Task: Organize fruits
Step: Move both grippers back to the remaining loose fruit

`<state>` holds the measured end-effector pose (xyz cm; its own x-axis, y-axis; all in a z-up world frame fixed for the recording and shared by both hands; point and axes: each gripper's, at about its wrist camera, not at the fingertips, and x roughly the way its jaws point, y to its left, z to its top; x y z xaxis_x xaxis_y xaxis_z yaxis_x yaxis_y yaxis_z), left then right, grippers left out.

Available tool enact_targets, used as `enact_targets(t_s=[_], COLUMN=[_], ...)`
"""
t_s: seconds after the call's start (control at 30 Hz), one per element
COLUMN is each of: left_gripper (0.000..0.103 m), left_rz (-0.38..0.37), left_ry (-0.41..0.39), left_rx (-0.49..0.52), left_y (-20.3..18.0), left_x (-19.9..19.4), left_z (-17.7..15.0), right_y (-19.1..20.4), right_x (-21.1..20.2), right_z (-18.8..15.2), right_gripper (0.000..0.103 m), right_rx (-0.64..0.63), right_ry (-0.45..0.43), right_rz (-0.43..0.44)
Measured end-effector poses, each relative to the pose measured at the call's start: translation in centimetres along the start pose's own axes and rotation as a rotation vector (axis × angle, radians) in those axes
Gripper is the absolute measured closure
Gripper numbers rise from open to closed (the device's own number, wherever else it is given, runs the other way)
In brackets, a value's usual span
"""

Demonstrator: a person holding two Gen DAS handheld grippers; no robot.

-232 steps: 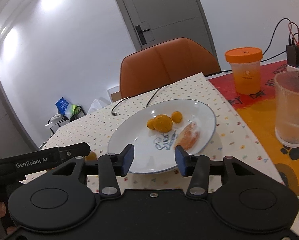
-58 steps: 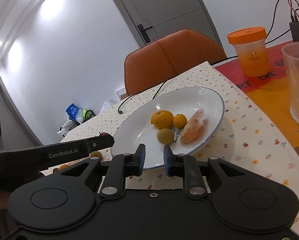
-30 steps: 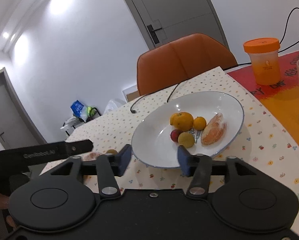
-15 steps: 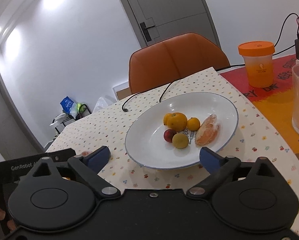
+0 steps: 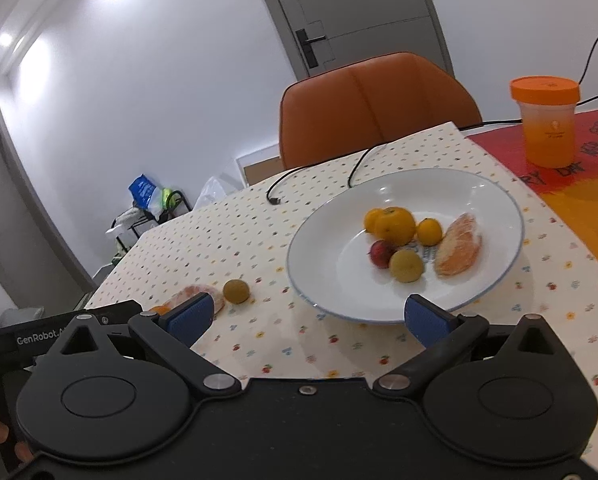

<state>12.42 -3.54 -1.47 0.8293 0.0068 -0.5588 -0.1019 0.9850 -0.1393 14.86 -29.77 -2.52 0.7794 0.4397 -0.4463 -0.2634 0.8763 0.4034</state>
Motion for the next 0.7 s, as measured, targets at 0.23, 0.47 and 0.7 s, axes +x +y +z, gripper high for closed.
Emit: enact_targets(t_s=[0.23,0.47,0.7], left_gripper=[0.005,0.005,0.005], left_rz=[0.02,0.024,0.028], left_ry=[0.005,0.012,0.023], left_rx=[-0.031,-0.049,-0.084], left_y=[1.9,3.3,5.1], left_x=[-0.1,-0.1,0.2], left_z=[-0.3,-0.7,-1.2], right_y=[1.4,2.5,4.3], right_x=[1.0,1.8,2.7], right_z=[-0.4,-0.6,-0.8], right_gripper=[0.0,0.0,0.0], right_rx=[-0.025,-0.045,-0.087], right_ry=[0.022,0.038,0.051], right_rz=[0.014,0.017,0.028])
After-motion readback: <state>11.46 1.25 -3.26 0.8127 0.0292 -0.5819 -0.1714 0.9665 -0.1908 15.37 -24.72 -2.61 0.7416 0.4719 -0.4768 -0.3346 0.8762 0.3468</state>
